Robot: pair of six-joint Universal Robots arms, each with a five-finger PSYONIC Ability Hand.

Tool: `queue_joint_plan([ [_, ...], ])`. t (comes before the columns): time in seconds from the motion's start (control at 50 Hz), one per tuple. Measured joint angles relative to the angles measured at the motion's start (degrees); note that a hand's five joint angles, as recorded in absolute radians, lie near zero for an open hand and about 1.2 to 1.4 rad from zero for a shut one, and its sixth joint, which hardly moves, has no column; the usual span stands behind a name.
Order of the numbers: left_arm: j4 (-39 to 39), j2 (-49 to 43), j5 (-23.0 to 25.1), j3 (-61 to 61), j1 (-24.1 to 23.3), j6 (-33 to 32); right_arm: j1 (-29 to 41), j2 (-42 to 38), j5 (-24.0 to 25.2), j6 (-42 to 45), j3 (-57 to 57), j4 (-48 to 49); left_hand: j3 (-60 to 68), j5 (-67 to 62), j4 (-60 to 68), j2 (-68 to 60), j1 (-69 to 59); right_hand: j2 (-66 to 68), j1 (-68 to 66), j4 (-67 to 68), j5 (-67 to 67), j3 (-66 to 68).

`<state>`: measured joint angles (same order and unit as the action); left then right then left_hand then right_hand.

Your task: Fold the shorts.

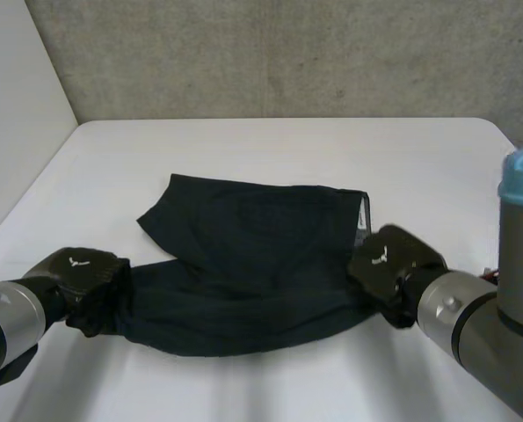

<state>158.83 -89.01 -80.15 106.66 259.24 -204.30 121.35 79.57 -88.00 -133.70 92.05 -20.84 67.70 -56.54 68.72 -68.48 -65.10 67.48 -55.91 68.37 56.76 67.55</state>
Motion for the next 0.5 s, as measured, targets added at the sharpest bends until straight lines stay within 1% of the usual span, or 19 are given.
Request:
queue_joint_plan([
  [0.08,1.1,-1.6,0.0,0.8,1.0,-0.2,0.0,-2.0,-0.5,1.1,0.9,-0.4,0.0,0.0,0.0,0.0,0.0,0.0,0.0,0.0,0.0,0.0],
  [0.1,2.7,-4.0,0.0,1.4,1.2,-0.2,0.0,-4.3,-0.8,1.6,1.1,-0.4,0.0,0.0,0.0,0.0,0.0,0.0,0.1,0.0,0.0,0.0],
  [0.14,3.1,-4.6,0.0,1.5,1.1,-0.2,0.0,-4.8,-0.8,1.6,1.1,-0.3,0.0,0.0,0.0,0.0,0.0,0.0,0.1,0.0,0.0,0.0],
  [0.16,4.6,-7.2,-0.1,1.5,0.7,-0.2,0.0,-7.1,-0.9,1.7,0.8,0.0,0.0,0.0,0.0,0.0,0.0,0.0,0.1,0.0,0.0,0.0],
  [0.26,8.5,-14.0,-0.8,-1.0,-1.2,-0.1,0.0,-11.1,-0.9,1.2,-1.4,1.6,0.0,0.0,0.0,-0.1,0.0,0.0,0.0,0.0,0.0,0.0],
  [0.34,11.9,-19.4,-3.9,-8.0,-3.4,0.0,0.0,-13.1,-1.0,-0.2,-5.4,5.1,0.0,0.0,0.0,-0.1,0.0,0.0,0.0,0.0,0.0,0.0],
  [0.38,14.3,-22.2,-7.8,-15.5,-5.0,0.2,0.0,-13.9,-1.1,-1.7,-8.7,7.8,0.0,0.0,0.0,-0.1,0.0,0.0,0.0,0.0,0.1,0.0],
  [0.44,16.0,-23.5,-10.9,-21.5,-6.1,0.5,0.0,-14.2,-1.2,-3.5,-12.6,10.8,0.0,0.0,0.0,-0.1,0.0,0.0,0.0,0.0,0.1,0.0],
  [0.48,17.7,-24.2,-13.3,-28.0,-7.1,0.7,0.0,-14.3,-1.2,-4.9,-16.9,14.3,0.0,0.0,0.0,-0.1,0.0,0.0,0.0,0.0,0.2,0.0],
  [0.5,19.0,-24.4,-14.3,-32.4,-7.7,0.9,0.0,-14.2,-1.2,-5.7,-20.3,17.5,0.0,0.0,0.0,-0.1,-0.1,0.0,0.0,-2.2,-1.5,-2.0],
])
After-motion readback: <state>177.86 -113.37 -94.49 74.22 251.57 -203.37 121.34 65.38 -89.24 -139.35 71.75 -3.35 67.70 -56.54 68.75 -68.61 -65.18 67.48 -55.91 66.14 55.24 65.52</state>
